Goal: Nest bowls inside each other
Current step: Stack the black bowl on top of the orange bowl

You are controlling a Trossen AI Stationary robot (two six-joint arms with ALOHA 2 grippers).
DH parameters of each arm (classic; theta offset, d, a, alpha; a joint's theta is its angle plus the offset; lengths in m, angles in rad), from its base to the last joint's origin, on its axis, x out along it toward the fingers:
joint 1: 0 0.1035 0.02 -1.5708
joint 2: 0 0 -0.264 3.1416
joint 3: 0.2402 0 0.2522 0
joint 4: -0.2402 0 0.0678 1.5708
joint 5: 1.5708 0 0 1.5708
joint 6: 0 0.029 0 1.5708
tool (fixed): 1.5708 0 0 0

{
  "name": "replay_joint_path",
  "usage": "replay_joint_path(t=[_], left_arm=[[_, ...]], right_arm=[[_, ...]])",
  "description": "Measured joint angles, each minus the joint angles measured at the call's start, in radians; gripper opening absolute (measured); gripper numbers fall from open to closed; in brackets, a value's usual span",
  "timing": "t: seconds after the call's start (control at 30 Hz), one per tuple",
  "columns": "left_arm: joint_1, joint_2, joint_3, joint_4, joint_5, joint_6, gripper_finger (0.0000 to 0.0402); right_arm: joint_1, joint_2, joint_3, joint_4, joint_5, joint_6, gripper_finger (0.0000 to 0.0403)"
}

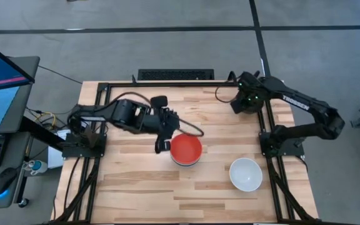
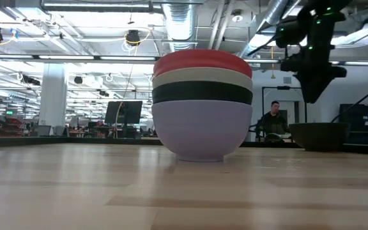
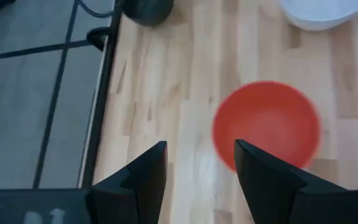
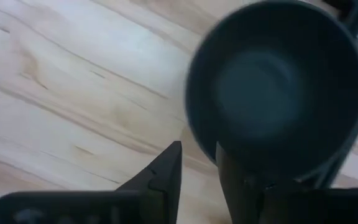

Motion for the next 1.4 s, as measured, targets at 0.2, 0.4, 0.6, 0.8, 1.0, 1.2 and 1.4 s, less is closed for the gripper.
replay_joint_path(t=[0.2, 0.4, 0.6, 0.8, 1.0, 1.2, 1.4], left_arm=[[0.094, 0.0, 0.0, 0.0, 0.106, 0.063, 0.0178], [0.15, 0.0, 0.0, 0.0, 0.145, 0.116, 0.0178], [0.17, 0.0, 0.0, 0.0, 0.147, 0.16, 0.0178], [0.203, 0.0, 0.0, 0.0, 0.147, 0.183, 0.0178], [0.213, 0.0, 0.0, 0.0, 0.147, 0.195, 0.0178], [0.214, 0.0, 0.0, 0.003, 0.148, 0.202, 0.0178], [0.224, 0.0, 0.0, 0.003, 0.148, 0.202, 0.0178]], right_arm=[[-0.002, 0.118, 0.024, 0.011, -0.033, 0.0, 0.0186], [-0.012, 0.193, 0.024, 0.029, 0.019, -0.014, 0.0237], [-0.012, 0.194, 0.024, 0.073, 0.018, -0.007, 0.0221], [-0.012, 0.238, 0.023, 0.076, 0.005, 0.004, 0.0188], [-0.012, 0.297, 0.023, 0.088, 0.001, -0.001, 0.0183], [-0.012, 0.347, 0.023, 0.115, 0.002, -0.013, 0.0184], [-0.012, 0.411, 0.023, 0.11, 0.003, -0.015, 0.0145]])
